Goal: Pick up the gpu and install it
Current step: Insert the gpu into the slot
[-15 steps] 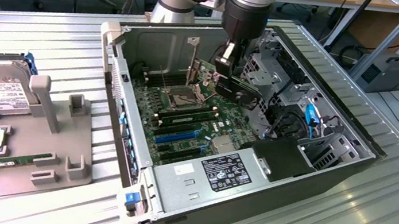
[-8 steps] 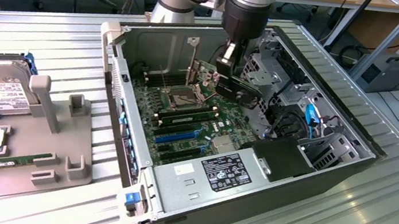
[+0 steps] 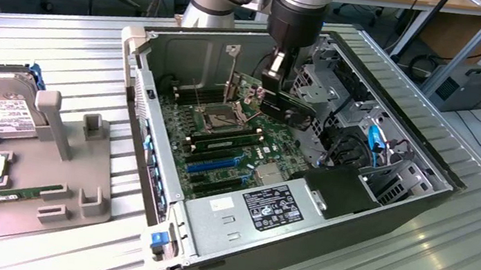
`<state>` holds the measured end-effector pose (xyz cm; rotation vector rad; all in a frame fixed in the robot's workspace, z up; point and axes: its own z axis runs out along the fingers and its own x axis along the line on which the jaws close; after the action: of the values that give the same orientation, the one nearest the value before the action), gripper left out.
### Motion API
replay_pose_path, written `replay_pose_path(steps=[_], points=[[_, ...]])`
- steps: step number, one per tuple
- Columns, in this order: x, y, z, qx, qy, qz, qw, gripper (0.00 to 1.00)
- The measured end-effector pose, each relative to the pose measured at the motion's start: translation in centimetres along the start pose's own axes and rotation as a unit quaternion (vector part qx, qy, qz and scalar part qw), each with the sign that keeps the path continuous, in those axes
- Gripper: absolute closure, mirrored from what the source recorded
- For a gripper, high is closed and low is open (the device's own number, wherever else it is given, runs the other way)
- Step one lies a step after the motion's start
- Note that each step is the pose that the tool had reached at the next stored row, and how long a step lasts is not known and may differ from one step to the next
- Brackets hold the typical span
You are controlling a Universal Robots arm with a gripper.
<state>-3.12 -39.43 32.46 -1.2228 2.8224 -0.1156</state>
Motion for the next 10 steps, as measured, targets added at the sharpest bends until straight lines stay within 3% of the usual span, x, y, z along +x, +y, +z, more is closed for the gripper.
replay_pose_path(steps=[10], points=[[0.0,0.0,0.0,0.0,-0.0017,-0.026,0.9997,0.73]])
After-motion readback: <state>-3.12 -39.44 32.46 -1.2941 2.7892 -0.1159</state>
